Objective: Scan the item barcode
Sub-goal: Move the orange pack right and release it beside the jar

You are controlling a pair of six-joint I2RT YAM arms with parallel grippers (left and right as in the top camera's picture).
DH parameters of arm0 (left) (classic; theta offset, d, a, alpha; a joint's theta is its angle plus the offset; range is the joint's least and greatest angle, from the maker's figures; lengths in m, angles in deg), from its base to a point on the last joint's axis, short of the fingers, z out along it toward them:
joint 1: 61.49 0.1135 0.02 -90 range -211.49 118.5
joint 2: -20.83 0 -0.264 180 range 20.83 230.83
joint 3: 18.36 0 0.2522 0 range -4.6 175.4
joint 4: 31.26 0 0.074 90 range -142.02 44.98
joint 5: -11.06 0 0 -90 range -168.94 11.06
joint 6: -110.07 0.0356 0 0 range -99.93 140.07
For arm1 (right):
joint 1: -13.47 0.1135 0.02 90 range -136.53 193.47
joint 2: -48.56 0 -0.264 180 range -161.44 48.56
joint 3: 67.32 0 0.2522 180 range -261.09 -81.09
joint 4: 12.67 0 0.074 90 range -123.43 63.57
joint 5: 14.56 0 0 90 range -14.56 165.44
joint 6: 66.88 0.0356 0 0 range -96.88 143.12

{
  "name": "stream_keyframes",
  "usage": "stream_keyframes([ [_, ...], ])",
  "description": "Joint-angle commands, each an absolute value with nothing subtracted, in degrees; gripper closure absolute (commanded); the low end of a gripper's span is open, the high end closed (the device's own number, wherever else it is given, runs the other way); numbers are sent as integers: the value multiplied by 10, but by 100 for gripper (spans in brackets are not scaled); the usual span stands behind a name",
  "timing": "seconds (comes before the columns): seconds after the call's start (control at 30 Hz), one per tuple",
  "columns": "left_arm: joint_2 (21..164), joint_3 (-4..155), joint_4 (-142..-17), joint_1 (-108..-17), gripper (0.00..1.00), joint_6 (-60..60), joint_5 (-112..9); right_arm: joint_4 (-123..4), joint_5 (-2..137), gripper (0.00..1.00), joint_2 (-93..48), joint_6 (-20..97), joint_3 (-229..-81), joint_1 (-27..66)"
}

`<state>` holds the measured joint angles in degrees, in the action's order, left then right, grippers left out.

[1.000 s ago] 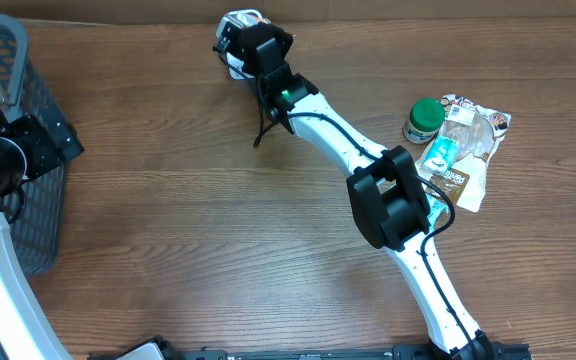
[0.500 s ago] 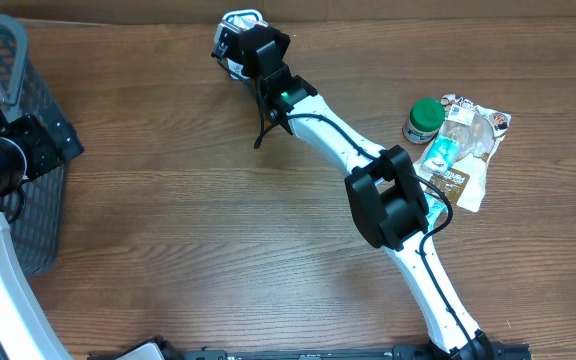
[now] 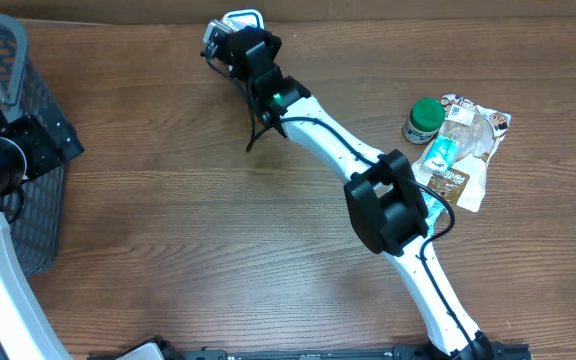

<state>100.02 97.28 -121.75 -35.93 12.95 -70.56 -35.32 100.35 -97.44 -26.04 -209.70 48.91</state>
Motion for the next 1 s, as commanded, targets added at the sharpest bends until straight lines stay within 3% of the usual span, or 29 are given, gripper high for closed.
stream_keyframes([
  [0.0, 1002, 978, -1217, -357, 1, 128, -701, -385, 969, 96, -875, -171, -2097, 488],
  [0.2, 1002, 978, -1217, -357, 0, 128, -701, -547, 916, 96, -765, -17, -2097, 487],
  [0.6, 1002, 978, -1217, -357, 0, 128, -701, -1002, 917, 96, -530, 367, -2097, 471],
  [0.87, 1002, 978, -1217, -357, 0, 128, -701, -1236, 916, 96, -485, 582, -2097, 345],
  [0.97, 1002, 978, -1217, -357, 0, 128, -701, -1235, 869, 96, -487, 563, -2066, 290],
])
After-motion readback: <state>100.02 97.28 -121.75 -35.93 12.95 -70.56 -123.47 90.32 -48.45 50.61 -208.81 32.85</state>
